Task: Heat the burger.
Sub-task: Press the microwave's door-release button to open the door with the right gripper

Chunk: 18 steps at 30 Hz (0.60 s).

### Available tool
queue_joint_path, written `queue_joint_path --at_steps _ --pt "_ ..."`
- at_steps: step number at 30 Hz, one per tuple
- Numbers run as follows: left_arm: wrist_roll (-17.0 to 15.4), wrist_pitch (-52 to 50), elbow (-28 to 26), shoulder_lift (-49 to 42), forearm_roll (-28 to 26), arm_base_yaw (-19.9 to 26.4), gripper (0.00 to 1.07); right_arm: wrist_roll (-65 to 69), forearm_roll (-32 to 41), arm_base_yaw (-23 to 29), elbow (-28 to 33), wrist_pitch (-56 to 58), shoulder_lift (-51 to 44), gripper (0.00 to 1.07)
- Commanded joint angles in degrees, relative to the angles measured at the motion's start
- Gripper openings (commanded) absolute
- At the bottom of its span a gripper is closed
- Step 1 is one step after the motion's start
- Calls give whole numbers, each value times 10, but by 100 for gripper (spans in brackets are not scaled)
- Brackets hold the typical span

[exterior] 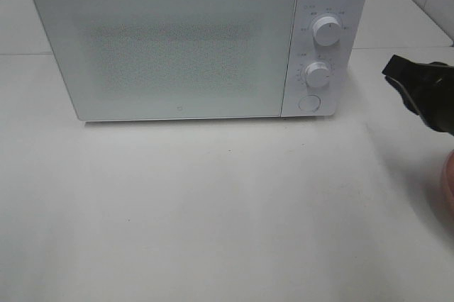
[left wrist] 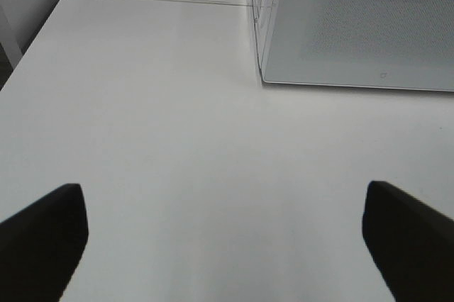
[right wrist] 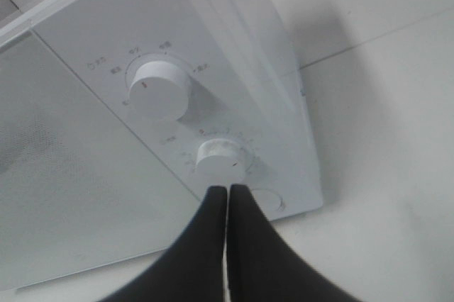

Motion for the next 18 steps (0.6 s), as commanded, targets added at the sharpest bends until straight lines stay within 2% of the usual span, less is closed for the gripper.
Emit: queue_joint_path --at_steps 1,3,6,9,12,14,18 --pt "-1 -5 1 -12 -3 1 98 49 22 25 2 -12 13 0" --pt "-1 -5 1 -12 -3 1 98 93 61 57 2 -20 33 0" --pt "-1 -5 1 -12 -3 1 98 107 77 67 2 -26 41 0" --pt "-1 -5 1 -12 -3 1 98 187 133 111 2 -54 82 0" --pt "-1 -5 1 -12 -3 1 98 211 142 118 2 -57 89 0" --pt "-1 -5 1 -12 -3 1 98 365 167 144 2 -75 123 0" --pt "-1 -5 1 -12 -3 1 98 451 171 150 2 -101 151 0"
